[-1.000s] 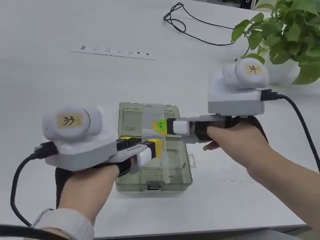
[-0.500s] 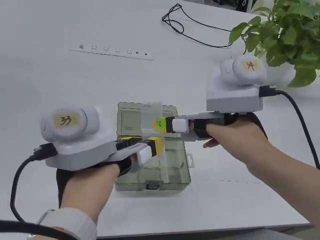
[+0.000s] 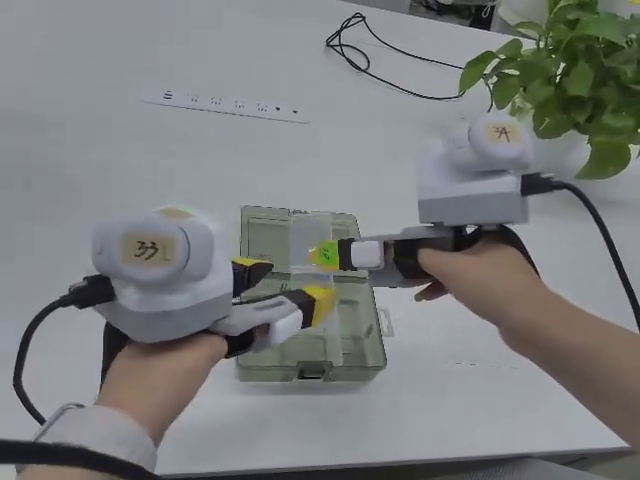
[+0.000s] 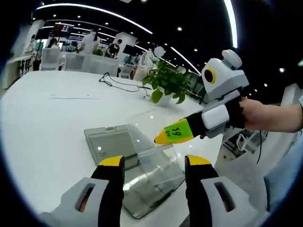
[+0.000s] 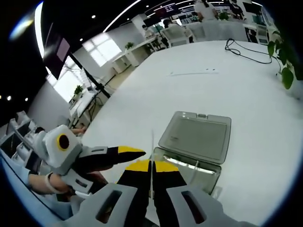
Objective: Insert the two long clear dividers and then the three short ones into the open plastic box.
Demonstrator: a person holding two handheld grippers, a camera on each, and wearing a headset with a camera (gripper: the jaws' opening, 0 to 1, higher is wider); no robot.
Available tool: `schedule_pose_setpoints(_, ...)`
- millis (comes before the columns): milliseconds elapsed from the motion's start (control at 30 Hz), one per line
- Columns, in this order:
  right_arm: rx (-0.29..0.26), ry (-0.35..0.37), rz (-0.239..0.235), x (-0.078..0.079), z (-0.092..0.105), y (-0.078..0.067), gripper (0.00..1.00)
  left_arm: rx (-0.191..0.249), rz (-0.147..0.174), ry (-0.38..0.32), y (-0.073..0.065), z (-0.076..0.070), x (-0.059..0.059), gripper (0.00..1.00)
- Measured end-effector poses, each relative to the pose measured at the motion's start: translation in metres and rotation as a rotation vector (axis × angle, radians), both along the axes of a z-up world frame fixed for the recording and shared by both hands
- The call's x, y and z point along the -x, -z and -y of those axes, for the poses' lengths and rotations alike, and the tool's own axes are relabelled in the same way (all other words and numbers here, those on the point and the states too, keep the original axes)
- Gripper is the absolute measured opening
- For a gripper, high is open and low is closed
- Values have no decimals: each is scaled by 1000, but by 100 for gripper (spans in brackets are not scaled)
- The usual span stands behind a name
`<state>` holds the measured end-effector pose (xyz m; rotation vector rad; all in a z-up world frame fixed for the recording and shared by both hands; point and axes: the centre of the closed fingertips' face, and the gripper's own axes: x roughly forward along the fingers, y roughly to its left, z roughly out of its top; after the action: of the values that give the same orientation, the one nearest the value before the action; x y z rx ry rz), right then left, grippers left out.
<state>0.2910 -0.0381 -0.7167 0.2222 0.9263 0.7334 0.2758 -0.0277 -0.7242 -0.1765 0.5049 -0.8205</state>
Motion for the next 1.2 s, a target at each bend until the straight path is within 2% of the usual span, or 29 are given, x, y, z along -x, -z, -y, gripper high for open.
schedule_pose_setpoints(100,0,13,-21,0,1,2,2,-52,43,56,1,-3,3,61)
schedule_pose_setpoints(233,24,17,-45,3,5,8,2,-119,132,146,0,-5,5,78)
schedule_pose_setpoints(333,18,37,-78,5,5,8,2,-140,162,207,3,-6,10,89)
schedule_pose_setpoints(367,24,41,-88,5,6,9,2,-157,181,235,5,-7,12,91)
schedule_pose_setpoints(467,60,36,-109,6,9,12,2,-181,197,289,11,-8,17,100)
schedule_pose_setpoints(500,69,41,-121,6,10,13,2,-195,214,312,13,-9,19,100)
schedule_pose_setpoints(667,81,63,-191,4,10,15,2,-220,225,359,22,-15,23,100)
schedule_pose_setpoints(733,84,74,-237,4,11,17,2,-235,235,365,25,-17,23,100)
schedule_pose_setpoints(767,88,80,-256,4,11,18,2,-231,233,366,25,-18,23,100)
schedule_pose_setpoints(800,105,86,-294,6,12,20,2,-224,228,366,26,-19,24,100)
schedule_pose_setpoints(833,109,83,-289,3,11,20,2,-220,231,365,26,-19,24,100)
schedule_pose_setpoints(933,134,96,-329,-3,11,22,2,-211,231,367,29,-19,27,100)
schedule_pose_setpoints(1100,165,125,-424,-2,7,24,2,-196,224,376,31,-17,32,100)
schedule_pose_setpoints(1133,183,126,-448,3,5,25,2,-197,224,378,32,-17,32,100)
schedule_pose_setpoints(1200,212,125,-486,4,5,32,2,-198,225,382,34,-18,32,100)
